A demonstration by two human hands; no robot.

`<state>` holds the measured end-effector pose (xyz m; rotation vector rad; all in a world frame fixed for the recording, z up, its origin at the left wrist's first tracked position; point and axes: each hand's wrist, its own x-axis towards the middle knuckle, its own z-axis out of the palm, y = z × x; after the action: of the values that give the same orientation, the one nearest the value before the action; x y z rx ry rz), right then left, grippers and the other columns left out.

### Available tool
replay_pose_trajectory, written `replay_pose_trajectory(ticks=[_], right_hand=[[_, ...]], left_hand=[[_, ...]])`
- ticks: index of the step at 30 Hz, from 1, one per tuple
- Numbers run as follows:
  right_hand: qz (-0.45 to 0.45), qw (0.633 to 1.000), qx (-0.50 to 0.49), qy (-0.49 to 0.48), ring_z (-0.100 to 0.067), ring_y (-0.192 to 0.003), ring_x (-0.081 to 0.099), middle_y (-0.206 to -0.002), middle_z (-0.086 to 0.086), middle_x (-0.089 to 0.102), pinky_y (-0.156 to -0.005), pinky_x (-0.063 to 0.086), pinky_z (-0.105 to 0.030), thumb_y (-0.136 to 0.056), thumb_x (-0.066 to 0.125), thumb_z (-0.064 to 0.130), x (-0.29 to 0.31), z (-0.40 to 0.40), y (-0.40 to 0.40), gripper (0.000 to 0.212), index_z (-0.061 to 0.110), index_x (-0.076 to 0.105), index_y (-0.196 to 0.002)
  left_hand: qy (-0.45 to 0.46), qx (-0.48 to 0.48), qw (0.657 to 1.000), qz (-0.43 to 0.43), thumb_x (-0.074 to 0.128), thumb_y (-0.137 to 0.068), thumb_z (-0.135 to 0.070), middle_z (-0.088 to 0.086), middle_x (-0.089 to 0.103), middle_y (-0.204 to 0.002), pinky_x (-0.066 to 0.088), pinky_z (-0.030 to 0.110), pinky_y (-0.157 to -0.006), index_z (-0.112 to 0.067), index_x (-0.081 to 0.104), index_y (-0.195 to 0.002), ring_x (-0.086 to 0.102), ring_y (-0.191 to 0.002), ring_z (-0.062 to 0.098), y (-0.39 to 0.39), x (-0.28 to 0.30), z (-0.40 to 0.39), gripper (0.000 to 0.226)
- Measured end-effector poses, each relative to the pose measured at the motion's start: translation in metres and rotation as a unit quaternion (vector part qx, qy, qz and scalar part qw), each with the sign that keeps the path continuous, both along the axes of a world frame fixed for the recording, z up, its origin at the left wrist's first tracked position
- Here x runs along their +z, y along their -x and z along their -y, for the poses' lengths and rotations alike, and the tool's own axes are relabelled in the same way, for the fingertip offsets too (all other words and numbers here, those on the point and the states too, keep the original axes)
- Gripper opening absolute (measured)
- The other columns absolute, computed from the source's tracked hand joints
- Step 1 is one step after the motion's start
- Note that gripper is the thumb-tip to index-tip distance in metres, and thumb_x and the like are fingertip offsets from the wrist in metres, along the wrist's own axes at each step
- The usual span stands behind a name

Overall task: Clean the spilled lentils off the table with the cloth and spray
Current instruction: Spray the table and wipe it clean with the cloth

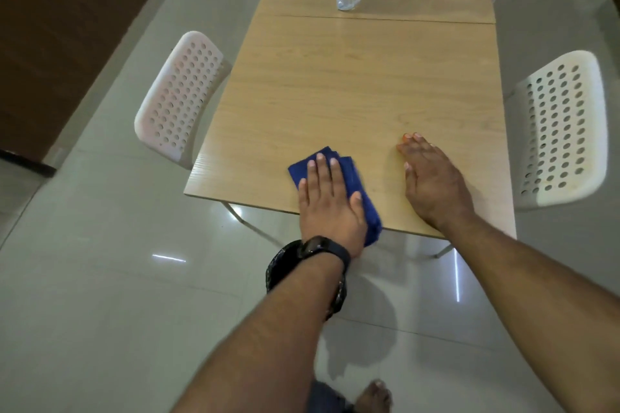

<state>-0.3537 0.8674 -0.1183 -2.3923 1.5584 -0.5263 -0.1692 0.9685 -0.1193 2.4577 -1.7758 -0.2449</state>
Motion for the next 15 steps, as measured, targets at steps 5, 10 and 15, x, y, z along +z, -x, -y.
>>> replay_pose_trajectory(ticks=[5, 10, 15], right_hand=[[0.001, 1.000, -0.006, 0.007, -0.019, -0.154, 0.035, -0.160, -0.006, 0.047, -0.127, 0.026, -0.040, -0.105, 0.046, 0.012, -0.001, -0.001, -0.003, 0.044, 0.014, 0.053, -0.149], [0.002, 1.000, -0.016, 0.013, -0.022, -0.153, 0.037, -0.158, -0.008, 0.049, -0.127, 0.028, -0.042, -0.103, 0.047, 0.009, 0.000, -0.002, -0.005, 0.044, 0.012, 0.055, -0.147], [0.000, 1.000, -0.018, 0.003, -0.019, -0.154, 0.035, -0.161, -0.006, 0.047, -0.128, 0.026, -0.041, -0.102, 0.038, 0.016, -0.004, 0.000, -0.004, 0.049, 0.012, 0.054, -0.149]], left_hand=[[0.003, 0.184, 0.983, 0.008, 0.022, -0.107, -0.045, 0.013, -0.008, -0.174, 0.000, 0.047, -0.129, -0.007, -0.003, -0.165, -0.010, -0.160, 0.026, -0.100, -0.002, -0.004, 0.074], [-0.008, 0.320, 0.945, -0.069, 0.023, -0.106, -0.044, 0.019, -0.011, -0.172, -0.003, 0.049, -0.129, -0.001, -0.003, -0.164, -0.012, -0.160, 0.032, -0.047, 0.012, 0.016, 0.077], [-0.021, 0.229, 0.970, -0.078, 0.020, -0.105, -0.044, 0.022, -0.021, -0.169, -0.004, 0.052, -0.128, 0.001, -0.010, -0.162, -0.019, -0.158, 0.035, 0.040, 0.017, 0.013, 0.078]])
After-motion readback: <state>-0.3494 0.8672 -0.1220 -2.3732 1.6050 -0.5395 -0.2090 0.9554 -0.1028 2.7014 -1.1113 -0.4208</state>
